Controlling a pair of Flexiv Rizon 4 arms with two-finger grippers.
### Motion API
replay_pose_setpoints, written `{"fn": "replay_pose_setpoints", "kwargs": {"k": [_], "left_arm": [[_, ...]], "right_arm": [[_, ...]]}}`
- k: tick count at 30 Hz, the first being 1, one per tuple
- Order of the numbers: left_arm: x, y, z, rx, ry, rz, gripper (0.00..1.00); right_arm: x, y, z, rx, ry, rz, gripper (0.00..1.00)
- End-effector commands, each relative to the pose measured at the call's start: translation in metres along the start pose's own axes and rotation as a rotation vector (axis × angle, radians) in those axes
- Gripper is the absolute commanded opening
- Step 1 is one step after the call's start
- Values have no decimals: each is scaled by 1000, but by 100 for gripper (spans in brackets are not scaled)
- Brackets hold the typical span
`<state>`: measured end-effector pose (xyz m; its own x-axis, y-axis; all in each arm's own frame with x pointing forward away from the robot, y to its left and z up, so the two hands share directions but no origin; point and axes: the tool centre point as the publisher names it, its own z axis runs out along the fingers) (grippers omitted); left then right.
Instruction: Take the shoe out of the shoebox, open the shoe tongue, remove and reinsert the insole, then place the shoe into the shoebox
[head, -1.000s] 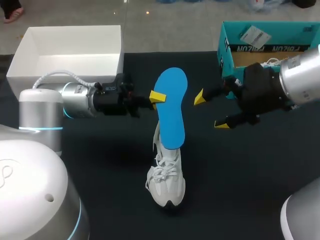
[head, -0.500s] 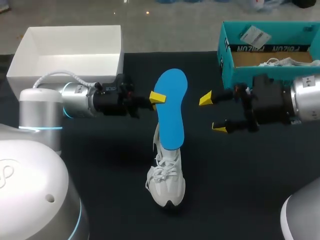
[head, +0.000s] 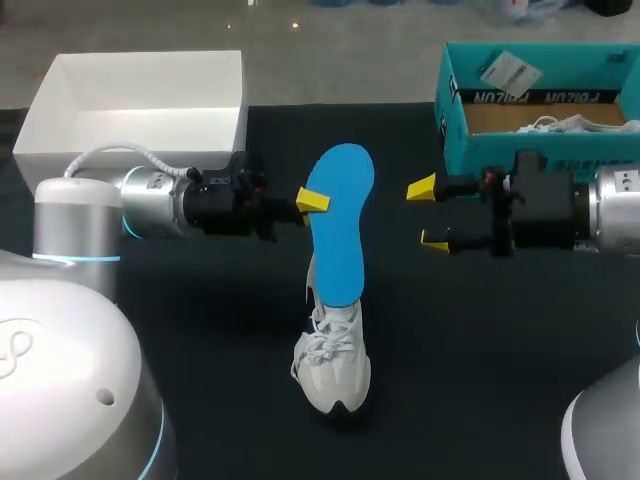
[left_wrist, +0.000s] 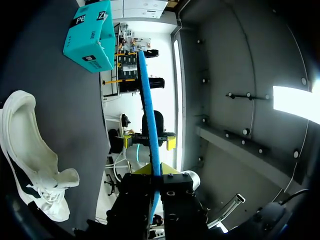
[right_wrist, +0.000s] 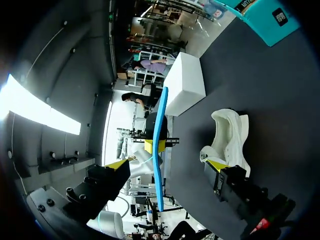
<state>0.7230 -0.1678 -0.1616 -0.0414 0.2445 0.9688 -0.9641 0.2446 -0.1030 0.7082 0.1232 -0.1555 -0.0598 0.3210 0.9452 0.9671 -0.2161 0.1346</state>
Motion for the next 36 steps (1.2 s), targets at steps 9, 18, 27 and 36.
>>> {"fn": "replay_pose_setpoints", "kwargs": {"k": [9, 18, 27, 36], "left_arm": [[2, 4, 0, -18, 2, -5, 0], [4, 3, -4, -3, -277, 294, 0], [6, 0, -12, 31, -353, 513, 0], [9, -9, -16, -12, -471, 845, 0]], "right_arm": [[-2, 22, 0, -17, 86, 19, 100], [-2, 22, 0, -17, 86, 19, 100], [-2, 22, 0, -17, 86, 19, 100], [-2, 22, 0, -17, 86, 19, 100]]}}
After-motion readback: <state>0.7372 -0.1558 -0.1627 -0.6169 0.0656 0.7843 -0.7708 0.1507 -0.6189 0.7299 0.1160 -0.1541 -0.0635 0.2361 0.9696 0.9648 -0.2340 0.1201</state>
